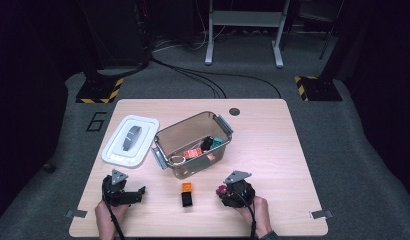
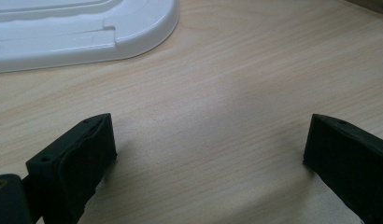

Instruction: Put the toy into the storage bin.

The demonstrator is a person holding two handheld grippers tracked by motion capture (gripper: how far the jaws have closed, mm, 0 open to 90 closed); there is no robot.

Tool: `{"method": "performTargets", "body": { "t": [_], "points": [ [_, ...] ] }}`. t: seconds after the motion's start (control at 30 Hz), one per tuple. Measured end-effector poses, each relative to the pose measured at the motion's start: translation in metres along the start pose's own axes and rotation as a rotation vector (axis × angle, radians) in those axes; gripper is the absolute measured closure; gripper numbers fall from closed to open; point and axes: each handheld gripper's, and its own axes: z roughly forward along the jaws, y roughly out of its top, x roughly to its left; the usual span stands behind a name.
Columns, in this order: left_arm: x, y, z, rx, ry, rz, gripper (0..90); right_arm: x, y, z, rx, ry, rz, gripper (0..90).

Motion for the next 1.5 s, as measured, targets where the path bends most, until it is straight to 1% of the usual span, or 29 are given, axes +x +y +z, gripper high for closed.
{"method": "performTargets", "body": {
  "t": [0.03,0.07,0.2,0.37,0.53,0.8,1.1,1.13,1.2,1.33,1.37,1.4,1.43,1.47,1.5],
  "points": [
    [0.0,0.0,0.0,0.0,0.0,0.0,2.1,0.0,0.0,0.001,0.001,-0.002,-0.002,57.5],
    [0.0,0.0,0.0,0.0,0.0,0.0,2.1,0.0,0.0,0.001,0.001,-0.005,-0.01,57.9],
    [0.0,0.0,0.0,0.0,0.0,0.0,2.1,-0.001,0.001,0.0,0.002,-0.008,-0.011,58.5],
    [0.0,0.0,0.0,0.0,0.0,0.0,2.1,-0.007,0.004,-0.005,-0.014,-0.021,0.014,58.7],
    [0.0,0.0,0.0,0.0,0.0,0.0,2.1,-0.023,0.006,-0.01,-0.039,-0.031,0.058,58.7],
    [0.0,0.0,0.0,0.0,0.0,0.0,2.1,-0.045,0.015,-0.017,-0.059,-0.075,0.1,58.7],
    [0.0,0.0,0.0,-0.001,0.001,0.002,2.1,-0.067,0.032,-0.024,-0.074,-0.104,0.115,58.7],
    [0.0,0.0,0.0,-0.001,0.001,0.002,2.1,-0.07,0.035,-0.024,-0.08,-0.108,0.107,58.8],
    [0.0,0.0,0.0,-0.001,0.001,0.002,2.1,-0.074,0.039,-0.025,-0.085,-0.12,0.116,58.8],
    [0.0,0.0,0.0,-0.001,0.001,0.002,2.1,-0.084,0.049,-0.029,-0.091,-0.138,0.116,58.8],
    [0.0,0.0,0.0,-0.002,0.001,0.001,2.1,-0.085,0.051,-0.03,-0.086,-0.142,0.129,58.8],
    [0.0,0.0,0.0,-0.001,0.001,0.002,2.1,-0.088,0.053,-0.03,-0.089,-0.149,0.121,58.8],
    [0.0,0.0,0.0,-0.001,0.001,0.002,2.1,-0.09,0.055,-0.031,-0.087,-0.152,0.133,58.8],
    [0.0,0.0,0.0,0.0,0.0,0.0,2.1,-0.092,0.057,-0.031,-0.09,-0.161,0.125,58.8],
    [0.0,0.0,0.0,-0.001,0.001,0.001,2.1,-0.094,0.058,-0.031,-0.088,-0.163,0.127,58.8]
  ]
}}
